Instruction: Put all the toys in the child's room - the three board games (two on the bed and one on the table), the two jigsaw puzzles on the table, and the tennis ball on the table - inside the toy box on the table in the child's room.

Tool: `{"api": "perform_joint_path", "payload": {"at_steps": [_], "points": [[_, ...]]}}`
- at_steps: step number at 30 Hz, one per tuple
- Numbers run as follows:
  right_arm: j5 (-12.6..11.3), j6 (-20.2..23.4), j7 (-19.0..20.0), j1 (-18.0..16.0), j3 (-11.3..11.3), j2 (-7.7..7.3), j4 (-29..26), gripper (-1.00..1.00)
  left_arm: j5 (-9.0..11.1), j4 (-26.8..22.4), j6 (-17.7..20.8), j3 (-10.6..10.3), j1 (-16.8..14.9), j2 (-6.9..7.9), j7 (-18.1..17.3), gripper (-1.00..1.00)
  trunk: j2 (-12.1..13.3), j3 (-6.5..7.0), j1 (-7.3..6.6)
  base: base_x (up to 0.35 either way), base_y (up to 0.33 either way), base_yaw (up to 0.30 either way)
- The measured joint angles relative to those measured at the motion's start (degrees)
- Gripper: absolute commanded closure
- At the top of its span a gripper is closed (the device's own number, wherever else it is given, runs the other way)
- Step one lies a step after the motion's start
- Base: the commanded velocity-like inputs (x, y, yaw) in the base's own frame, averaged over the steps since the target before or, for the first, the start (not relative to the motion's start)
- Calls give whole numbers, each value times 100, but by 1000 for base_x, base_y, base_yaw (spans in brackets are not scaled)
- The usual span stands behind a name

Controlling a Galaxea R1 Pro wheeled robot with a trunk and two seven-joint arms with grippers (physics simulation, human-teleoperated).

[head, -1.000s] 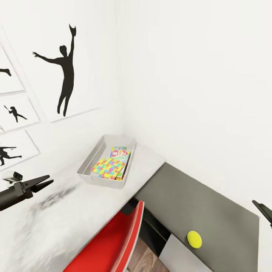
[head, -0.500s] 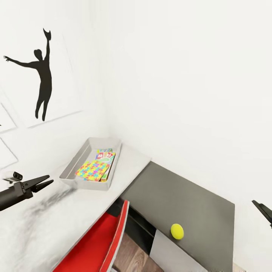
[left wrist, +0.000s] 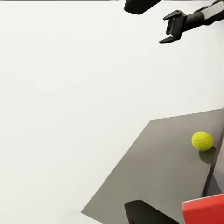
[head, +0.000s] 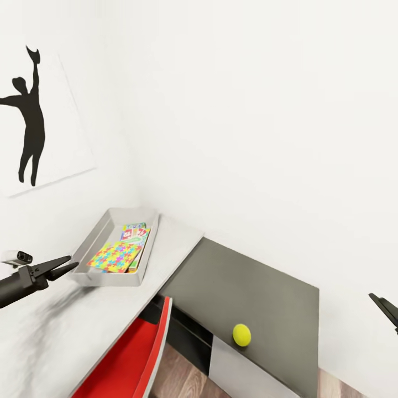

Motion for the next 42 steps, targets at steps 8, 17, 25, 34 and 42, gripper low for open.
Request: {"api": "perform_joint_path", "payload": {"at_steps": [8, 17, 25, 34, 42], "points": [[-6, 0, -6, 0, -8, -3, 7, -100, -1, 0, 0, 0, 0, 0, -14, -100, 0, 55, 0, 0, 0, -211], [-9, 0, -6, 0, -8, -4, 7, -100, 0, -7, 0, -7, 0, 0, -16, -100, 0, 116, 0, 0, -12, -211], [-8, 1, -14, 0, -9, -4, 5, -100, 0, -19, -1, -16, 0, 0, -9, -100, 0, 171, -1, 44, -216, -211], [-6, 1, -31, 0, -12, -7, 13, -100, 0, -24, -7, -18, 0, -6, -9, -100, 0, 232, -1, 84, -282, -207], [8, -4, -62, 0, -18, 5, 7, -100, -1, -25, -10, -24, 1, -14, -8, -100, 0, 251, -2, 197, -222, -91]]}}
